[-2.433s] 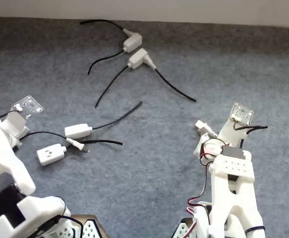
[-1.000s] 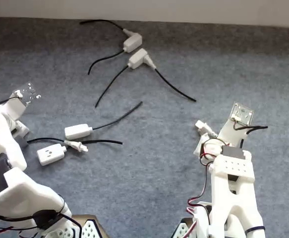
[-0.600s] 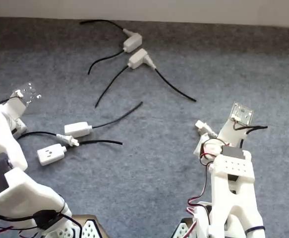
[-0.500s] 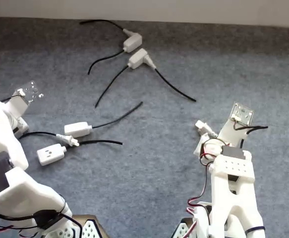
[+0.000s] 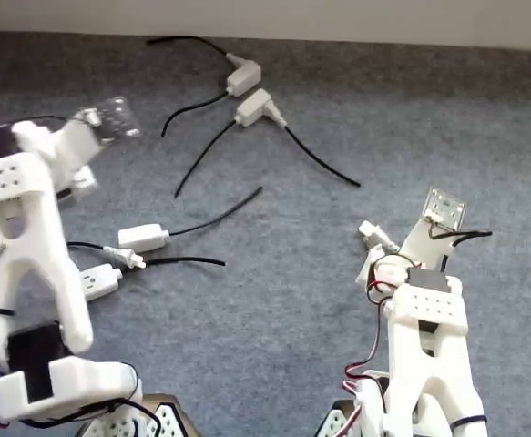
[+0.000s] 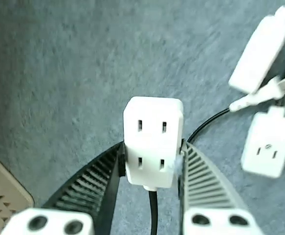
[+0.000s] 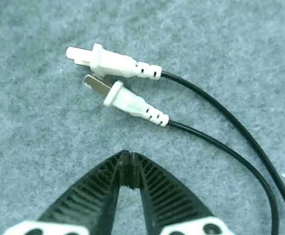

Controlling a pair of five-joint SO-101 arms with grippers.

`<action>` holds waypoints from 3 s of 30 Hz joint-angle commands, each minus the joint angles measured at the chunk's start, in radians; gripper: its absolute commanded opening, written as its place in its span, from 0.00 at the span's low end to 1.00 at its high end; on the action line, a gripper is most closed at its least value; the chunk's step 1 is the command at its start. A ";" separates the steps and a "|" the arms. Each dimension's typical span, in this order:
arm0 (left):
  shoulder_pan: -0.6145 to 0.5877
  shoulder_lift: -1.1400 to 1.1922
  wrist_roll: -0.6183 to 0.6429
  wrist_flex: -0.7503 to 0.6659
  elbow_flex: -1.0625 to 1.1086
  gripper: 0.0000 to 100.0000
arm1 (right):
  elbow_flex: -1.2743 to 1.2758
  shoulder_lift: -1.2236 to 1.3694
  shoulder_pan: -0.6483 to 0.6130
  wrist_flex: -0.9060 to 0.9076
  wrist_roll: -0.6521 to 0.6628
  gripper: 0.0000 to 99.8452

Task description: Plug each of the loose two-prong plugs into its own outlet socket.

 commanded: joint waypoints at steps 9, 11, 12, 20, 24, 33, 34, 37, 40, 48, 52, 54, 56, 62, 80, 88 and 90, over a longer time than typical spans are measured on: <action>0.549 -0.157 0.477 0.227 -0.042 0.02 | -0.007 -0.018 0.156 -0.047 0.003 0.01; 0.630 -0.153 0.562 0.222 -0.042 0.02 | -0.005 -0.018 0.191 -0.084 0.003 0.01; 0.670 -0.142 0.594 0.222 -0.042 0.02 | -0.004 -0.016 0.209 -0.093 0.003 0.01; 0.862 0.093 0.779 0.144 -0.044 0.02 | -0.005 -0.016 0.415 -0.137 -0.138 0.01; 0.869 0.271 0.855 0.018 -0.053 0.02 | -0.005 -0.016 0.438 -0.139 -0.138 0.01; 0.888 0.452 1.028 -0.160 -0.053 0.11 | -0.016 -0.018 0.437 -0.134 -0.075 0.01; 0.888 0.452 1.065 -0.161 -0.051 0.15 | -0.016 -0.018 0.435 -0.134 -0.063 0.01; 0.885 0.450 1.137 -0.163 -0.054 0.25 | -0.054 -0.018 0.395 -0.102 -0.040 0.01; 0.868 0.450 1.142 -0.155 -0.099 0.26 | -0.120 -0.018 0.312 -0.018 0.069 0.06; 0.676 0.449 1.186 -0.023 -0.288 0.27 | -0.274 -0.013 0.085 0.099 0.327 0.11; 0.527 0.450 1.188 0.133 -0.443 0.27 | -0.302 -0.007 -0.024 0.102 0.384 0.11; 0.458 0.450 1.188 0.192 -0.495 0.27 | -0.298 -0.007 -0.074 0.102 0.385 0.13; 0.404 0.450 1.189 0.229 -0.527 0.27 | -0.297 -0.005 -0.116 0.102 0.385 0.15; 0.331 0.463 1.192 0.272 -0.529 0.27 | -0.251 -0.004 -0.159 0.096 0.387 0.16; 0.272 0.535 1.235 0.272 -0.487 0.27 | 0.226 -0.004 -0.048 -0.443 0.629 0.16; 0.252 0.532 1.249 0.302 -0.492 0.27 | 0.280 -0.007 -0.051 -0.458 0.652 0.08; 0.231 0.532 1.249 0.305 -0.492 0.27 | 0.274 -0.007 -0.053 -0.441 0.652 0.06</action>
